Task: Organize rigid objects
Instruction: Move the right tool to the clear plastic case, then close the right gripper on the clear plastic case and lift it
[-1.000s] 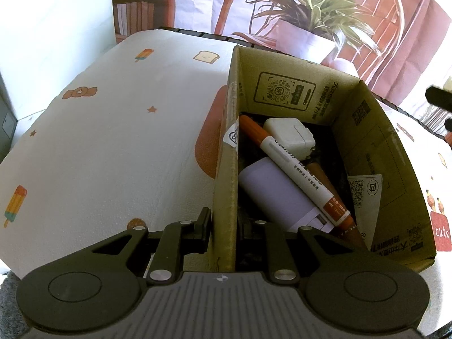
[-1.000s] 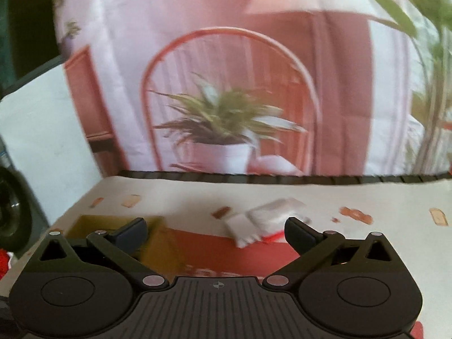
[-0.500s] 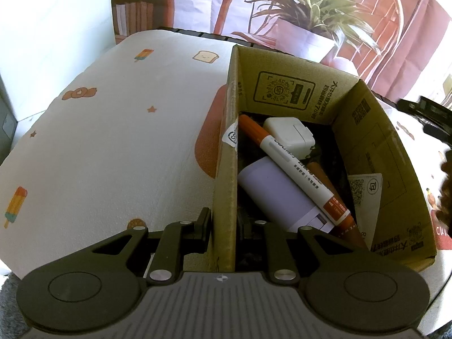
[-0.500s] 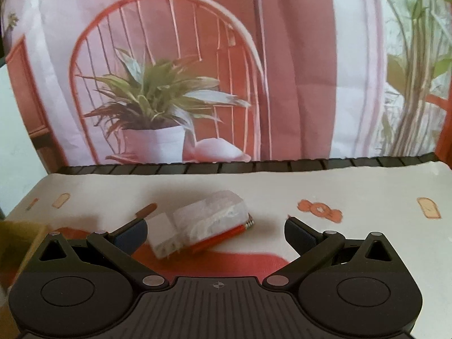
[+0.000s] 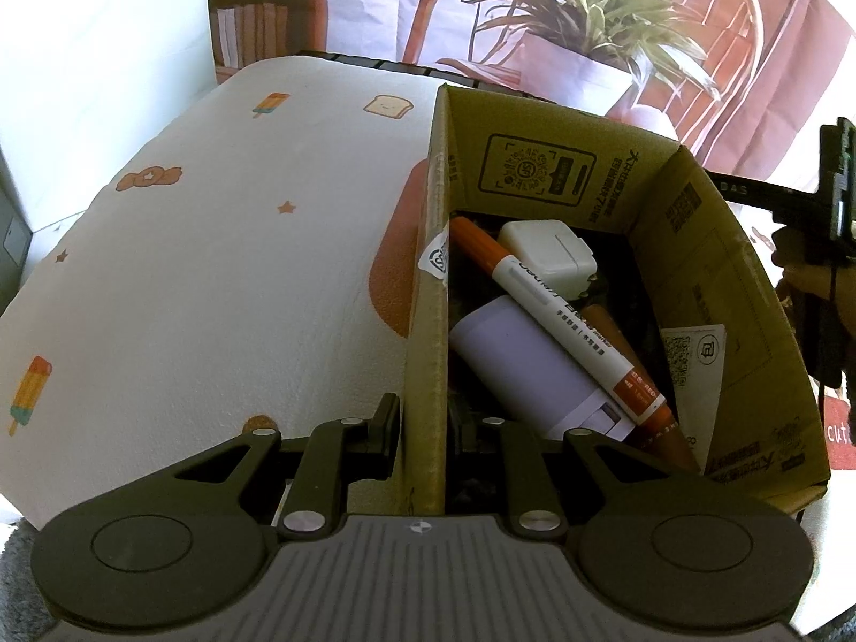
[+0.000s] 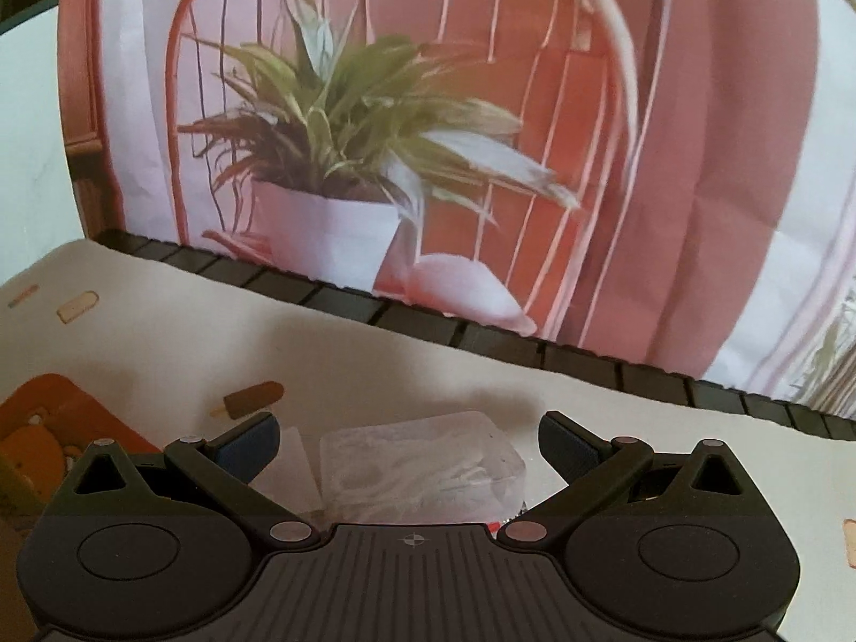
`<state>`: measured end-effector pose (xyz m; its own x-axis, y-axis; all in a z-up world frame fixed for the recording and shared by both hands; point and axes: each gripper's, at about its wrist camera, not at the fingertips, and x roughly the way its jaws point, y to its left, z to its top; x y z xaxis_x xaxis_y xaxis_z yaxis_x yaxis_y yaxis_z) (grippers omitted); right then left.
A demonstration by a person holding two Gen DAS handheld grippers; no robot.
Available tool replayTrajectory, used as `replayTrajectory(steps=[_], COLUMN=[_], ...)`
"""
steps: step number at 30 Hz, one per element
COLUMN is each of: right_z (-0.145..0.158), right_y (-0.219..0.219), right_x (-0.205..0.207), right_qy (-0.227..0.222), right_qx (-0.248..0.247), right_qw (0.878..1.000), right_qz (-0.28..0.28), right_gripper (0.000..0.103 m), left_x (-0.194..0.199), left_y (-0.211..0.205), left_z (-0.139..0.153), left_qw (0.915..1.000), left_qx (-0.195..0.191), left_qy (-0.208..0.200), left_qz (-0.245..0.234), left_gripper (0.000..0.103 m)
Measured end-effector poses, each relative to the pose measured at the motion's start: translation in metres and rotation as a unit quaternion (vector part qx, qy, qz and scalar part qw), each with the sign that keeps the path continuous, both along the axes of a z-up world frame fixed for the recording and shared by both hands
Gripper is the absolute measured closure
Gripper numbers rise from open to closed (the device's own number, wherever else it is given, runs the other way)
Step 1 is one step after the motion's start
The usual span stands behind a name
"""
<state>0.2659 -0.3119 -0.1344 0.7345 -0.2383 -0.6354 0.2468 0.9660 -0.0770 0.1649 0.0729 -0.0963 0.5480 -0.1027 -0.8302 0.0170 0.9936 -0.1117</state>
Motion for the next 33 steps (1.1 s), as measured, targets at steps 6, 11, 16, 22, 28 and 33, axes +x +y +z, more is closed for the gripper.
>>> replayTrajectory(steps=[6,11,16,22,28,33], right_z=[-0.007,-0.009,-0.007,-0.006,-0.005,-0.003], right_y=[-0.015,-0.021,-0.022,-0.019,-0.016,-0.017], right_x=[-0.001,-0.007,-0.013,-0.022,-0.038,-0.054], right_qy=[0.003,0.000,0.000,0.001,-0.003,-0.014], right_qx=[0.033,0.052,0.066,0.056,0.049,0.058], right_qw=[0.999,0.999,0.998,0.998,0.998,0.998], right_qz=[-0.004,0.003,0.021,0.032,0.036,0.024], right_gripper=[0.014,0.014,0.023,0.024,0.024,0.024], left_x=[0.000,0.000,0.000,0.000,0.000,0.000], left_y=[0.000,0.000,0.000,0.001,0.002,0.002], left_z=[0.000,0.000,0.000,0.001,0.001,0.001], left_qw=[1.0000,1.0000,1.0000,1.0000,1.0000,1.0000], left_qx=[0.000,0.000,0.001,0.001,0.000,-0.001], left_qy=[0.000,0.000,0.001,0.002,0.002,0.002], left_qz=[0.000,0.001,0.001,0.002,0.002,0.002], left_gripper=[0.084,0.084,0.084,0.084,0.084,0.084])
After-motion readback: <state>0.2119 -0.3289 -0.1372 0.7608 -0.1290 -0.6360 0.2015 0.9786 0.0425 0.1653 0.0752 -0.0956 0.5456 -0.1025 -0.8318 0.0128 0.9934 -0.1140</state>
